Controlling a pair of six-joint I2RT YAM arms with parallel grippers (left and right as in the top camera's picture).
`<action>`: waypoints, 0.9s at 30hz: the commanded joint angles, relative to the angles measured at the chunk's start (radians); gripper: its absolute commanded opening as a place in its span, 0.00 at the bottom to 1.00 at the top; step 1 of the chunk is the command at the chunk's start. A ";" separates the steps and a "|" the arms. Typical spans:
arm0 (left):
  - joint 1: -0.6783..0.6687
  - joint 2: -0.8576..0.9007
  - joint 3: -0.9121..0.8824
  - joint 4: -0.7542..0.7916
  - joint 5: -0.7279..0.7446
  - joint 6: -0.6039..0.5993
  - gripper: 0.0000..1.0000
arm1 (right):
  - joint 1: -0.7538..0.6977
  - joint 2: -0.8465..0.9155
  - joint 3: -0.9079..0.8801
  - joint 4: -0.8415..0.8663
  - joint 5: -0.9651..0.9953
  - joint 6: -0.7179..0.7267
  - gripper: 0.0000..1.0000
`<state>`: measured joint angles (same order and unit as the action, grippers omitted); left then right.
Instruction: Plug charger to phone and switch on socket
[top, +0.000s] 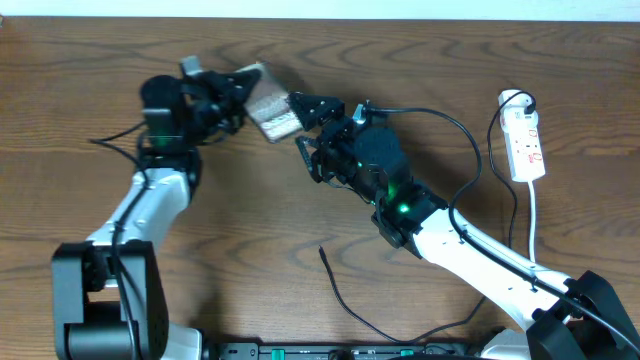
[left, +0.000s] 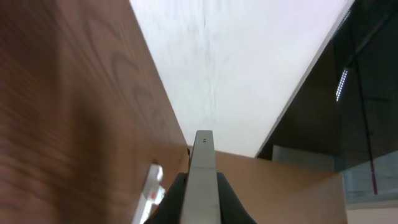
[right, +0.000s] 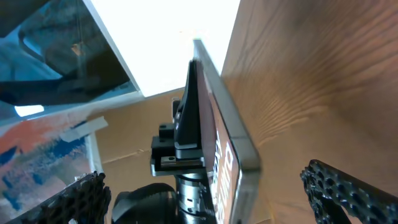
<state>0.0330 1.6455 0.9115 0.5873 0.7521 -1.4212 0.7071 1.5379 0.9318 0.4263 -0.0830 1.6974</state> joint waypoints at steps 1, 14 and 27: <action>0.078 -0.018 0.027 0.013 0.142 0.116 0.07 | -0.010 -0.006 0.016 0.008 -0.005 -0.185 0.99; 0.244 -0.018 0.027 0.096 0.590 0.424 0.07 | -0.034 -0.006 0.063 -0.129 -0.089 -0.824 0.99; 0.243 -0.018 0.027 0.294 0.706 0.532 0.07 | -0.017 -0.006 0.371 -1.062 -0.077 -0.982 0.99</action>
<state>0.2741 1.6455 0.9115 0.8711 1.4090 -0.9325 0.6777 1.5360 1.2934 -0.5671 -0.1608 0.7280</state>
